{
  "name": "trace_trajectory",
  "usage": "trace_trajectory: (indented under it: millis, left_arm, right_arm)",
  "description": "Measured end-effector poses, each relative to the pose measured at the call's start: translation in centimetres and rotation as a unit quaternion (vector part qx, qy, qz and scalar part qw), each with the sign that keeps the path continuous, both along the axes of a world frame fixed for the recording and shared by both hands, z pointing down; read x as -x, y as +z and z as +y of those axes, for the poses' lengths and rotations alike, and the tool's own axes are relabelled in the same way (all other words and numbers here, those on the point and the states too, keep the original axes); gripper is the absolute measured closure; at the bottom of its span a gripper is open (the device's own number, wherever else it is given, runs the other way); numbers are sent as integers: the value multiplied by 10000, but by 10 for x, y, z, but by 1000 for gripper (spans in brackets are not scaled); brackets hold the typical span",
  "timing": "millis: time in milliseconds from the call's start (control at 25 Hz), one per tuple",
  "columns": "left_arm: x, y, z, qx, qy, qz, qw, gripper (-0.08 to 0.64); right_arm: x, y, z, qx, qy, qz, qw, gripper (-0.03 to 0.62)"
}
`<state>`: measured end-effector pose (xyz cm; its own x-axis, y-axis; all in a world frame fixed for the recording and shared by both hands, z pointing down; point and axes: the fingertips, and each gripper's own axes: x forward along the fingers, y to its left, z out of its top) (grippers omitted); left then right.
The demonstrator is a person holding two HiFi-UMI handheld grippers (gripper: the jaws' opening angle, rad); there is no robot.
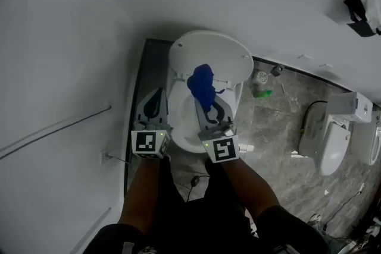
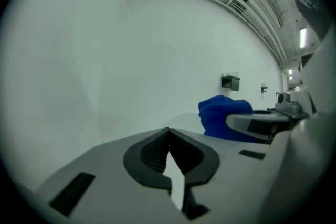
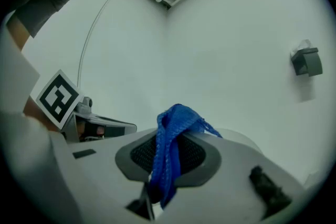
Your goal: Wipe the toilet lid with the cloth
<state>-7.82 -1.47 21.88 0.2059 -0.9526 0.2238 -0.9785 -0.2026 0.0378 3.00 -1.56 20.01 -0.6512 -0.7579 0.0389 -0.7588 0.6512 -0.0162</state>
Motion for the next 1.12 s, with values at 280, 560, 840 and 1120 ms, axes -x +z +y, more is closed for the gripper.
trace_trajectory:
  millis: [280, 560, 840, 1120]
  left_arm:
    - [27, 41, -52, -37, 594, 10, 9982, 551]
    - [44, 78, -107, -38, 559, 361, 9978, 551]
    - [47, 87, -132, -168, 604, 308, 9976, 551]
    - [36, 98, -131, -166, 672, 203, 9974, 551]
  right_arm:
    - [37, 31, -61, -163, 731, -29, 9972, 525]
    - [55, 76, -116, -312, 1004, 319, 9939, 525]
    - [70, 96, -155, -286, 1281, 219, 9911, 525]
    - [48, 103, -172, -283, 1636, 183, 9859, 525]
